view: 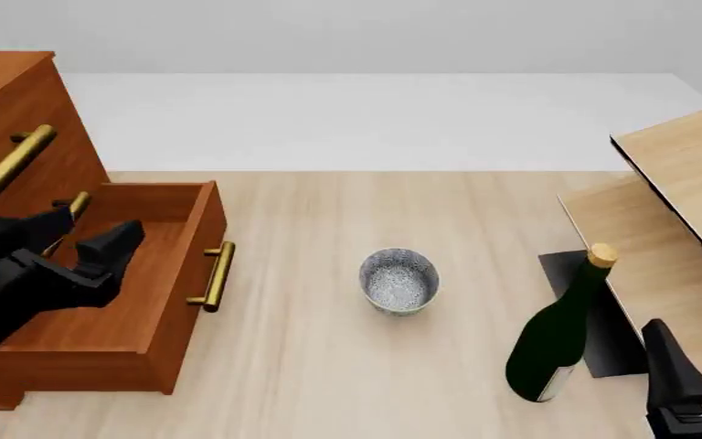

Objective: Close the bottom drawer of the cabinet and open the top drawer.

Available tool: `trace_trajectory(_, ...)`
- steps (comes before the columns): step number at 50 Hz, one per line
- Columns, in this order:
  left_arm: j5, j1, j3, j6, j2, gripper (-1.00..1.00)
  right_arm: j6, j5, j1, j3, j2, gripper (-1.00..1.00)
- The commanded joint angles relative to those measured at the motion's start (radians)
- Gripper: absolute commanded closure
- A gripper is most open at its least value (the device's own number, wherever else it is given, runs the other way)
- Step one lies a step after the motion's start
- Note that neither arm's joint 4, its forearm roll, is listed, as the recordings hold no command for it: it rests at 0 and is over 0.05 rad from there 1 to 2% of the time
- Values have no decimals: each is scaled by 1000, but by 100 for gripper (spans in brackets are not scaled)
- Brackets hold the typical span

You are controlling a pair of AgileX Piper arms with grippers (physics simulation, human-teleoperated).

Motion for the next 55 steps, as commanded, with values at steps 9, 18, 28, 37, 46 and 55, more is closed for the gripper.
trace_trajectory(9,130,-92,-129,-80,243,-100,1,1,-1,0,-2,-100)
trace_trajectory(18,167,-115,-162,-79,333,-100,2,0,-3,0,-1,-100)
trace_trajectory(28,218,-150,-216,-158,416,-100,8,-1,-7,-2,2,-100)
trace_trajectory(37,234,-212,-234,-247,448,-100,11,-4,-8,-2,6,-100)
trace_trajectory(46,222,-280,-234,-339,460,-100,13,-13,-11,-4,16,-100)
trace_trajectory(55,197,-307,-216,-403,476,-100,13,-6,-10,-3,8,-100)
